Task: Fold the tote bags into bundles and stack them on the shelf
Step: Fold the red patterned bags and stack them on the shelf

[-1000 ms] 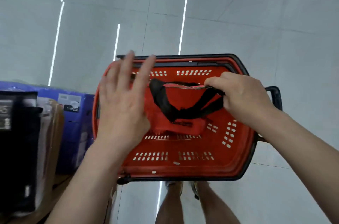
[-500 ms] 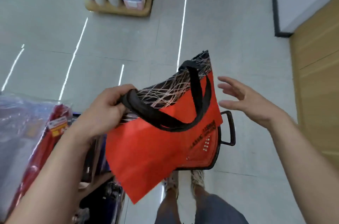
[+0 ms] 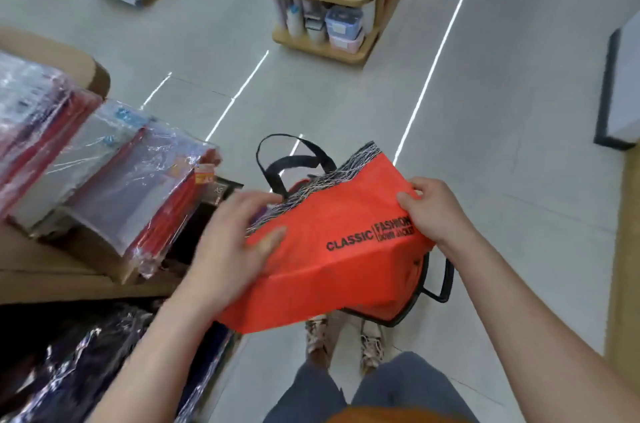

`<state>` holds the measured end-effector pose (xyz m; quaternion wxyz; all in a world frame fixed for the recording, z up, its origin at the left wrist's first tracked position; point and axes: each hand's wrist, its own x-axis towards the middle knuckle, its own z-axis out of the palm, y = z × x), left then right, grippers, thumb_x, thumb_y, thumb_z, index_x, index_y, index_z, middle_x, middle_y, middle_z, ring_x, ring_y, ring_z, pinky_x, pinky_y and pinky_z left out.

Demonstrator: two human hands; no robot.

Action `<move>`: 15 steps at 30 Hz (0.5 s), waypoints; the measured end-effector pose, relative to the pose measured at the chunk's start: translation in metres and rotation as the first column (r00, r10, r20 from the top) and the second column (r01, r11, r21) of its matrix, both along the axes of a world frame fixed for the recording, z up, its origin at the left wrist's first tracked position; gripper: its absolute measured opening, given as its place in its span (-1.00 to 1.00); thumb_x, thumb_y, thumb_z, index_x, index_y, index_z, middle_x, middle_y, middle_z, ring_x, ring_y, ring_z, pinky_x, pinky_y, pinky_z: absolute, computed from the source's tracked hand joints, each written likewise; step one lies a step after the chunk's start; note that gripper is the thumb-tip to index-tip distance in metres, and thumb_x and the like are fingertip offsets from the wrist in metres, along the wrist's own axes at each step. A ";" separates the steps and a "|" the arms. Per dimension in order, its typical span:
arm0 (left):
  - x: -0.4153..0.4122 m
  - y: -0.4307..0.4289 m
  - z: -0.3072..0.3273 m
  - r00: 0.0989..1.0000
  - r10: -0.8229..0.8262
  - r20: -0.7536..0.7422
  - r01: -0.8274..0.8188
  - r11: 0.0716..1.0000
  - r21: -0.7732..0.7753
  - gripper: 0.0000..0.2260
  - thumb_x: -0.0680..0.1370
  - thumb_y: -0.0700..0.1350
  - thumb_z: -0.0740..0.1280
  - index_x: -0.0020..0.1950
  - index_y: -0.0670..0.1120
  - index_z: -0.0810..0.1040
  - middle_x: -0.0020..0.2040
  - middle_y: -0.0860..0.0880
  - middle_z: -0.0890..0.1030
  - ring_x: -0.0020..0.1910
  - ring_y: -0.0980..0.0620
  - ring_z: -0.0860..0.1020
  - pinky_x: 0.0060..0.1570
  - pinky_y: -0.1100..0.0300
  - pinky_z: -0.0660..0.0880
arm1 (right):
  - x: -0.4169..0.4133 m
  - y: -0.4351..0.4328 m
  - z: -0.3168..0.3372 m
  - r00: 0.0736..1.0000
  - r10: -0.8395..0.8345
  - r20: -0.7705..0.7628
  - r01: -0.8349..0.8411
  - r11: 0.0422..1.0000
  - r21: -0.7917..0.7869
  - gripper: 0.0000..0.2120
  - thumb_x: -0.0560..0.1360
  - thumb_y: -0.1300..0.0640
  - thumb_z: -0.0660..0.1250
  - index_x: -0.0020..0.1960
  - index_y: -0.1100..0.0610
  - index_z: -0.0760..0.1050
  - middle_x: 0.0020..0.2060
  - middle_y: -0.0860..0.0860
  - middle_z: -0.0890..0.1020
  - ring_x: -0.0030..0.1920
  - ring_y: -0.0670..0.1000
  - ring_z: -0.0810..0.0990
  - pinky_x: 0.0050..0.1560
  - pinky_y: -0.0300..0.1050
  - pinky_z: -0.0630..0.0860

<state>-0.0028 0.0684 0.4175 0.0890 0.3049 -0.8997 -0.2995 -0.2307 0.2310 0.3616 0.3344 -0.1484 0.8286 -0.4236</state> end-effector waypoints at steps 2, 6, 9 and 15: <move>0.010 0.050 -0.012 0.977 -0.159 0.139 0.169 0.984 -0.057 -0.35 0.37 0.23 0.41 0.41 0.06 0.38 0.32 0.06 0.46 0.31 0.09 0.40 0.32 0.16 0.31 | 0.008 -0.008 0.019 0.999 0.011 0.038 -0.010 1.000 -0.021 -0.75 0.53 0.30 0.23 -0.15 0.00 0.57 -0.25 -0.01 0.66 -0.27 0.00 0.62 -0.19 -0.16 0.54; 0.015 0.088 -0.020 0.982 -0.057 0.181 0.095 0.973 -0.212 -0.24 0.39 0.26 0.39 0.49 0.12 0.14 0.40 0.03 0.40 0.37 -0.04 0.40 0.30 0.01 0.37 | 0.028 -0.028 0.045 0.989 0.075 0.127 -0.065 0.995 -0.081 -0.77 0.55 0.33 0.21 0.10 0.15 0.57 -0.21 -0.02 0.65 -0.26 0.01 0.61 -0.18 -0.16 0.54; 0.027 0.103 0.001 0.993 0.021 0.117 0.009 0.968 -0.249 0.01 0.28 0.38 0.40 0.57 0.08 -0.01 0.55 -0.01 0.18 0.47 -0.06 0.25 0.39 -0.12 0.27 | 0.047 -0.048 0.065 0.992 0.120 0.041 -0.117 0.991 -0.069 -0.51 0.51 0.30 0.20 0.43 0.12 0.35 0.17 0.11 0.56 0.08 0.12 0.60 0.12 -0.02 0.55; 0.072 0.103 0.025 0.952 0.306 -0.012 -0.288 0.882 -0.372 -0.38 0.41 -0.08 0.32 0.47 0.01 0.29 0.34 -0.08 0.53 0.18 -0.09 0.57 0.12 -0.01 0.56 | 0.117 -0.083 0.099 0.932 0.324 0.164 -0.280 0.929 -0.244 -0.28 0.27 0.12 0.19 0.45 0.06 0.31 0.22 0.08 0.52 0.10 0.07 0.56 0.12 -0.01 0.49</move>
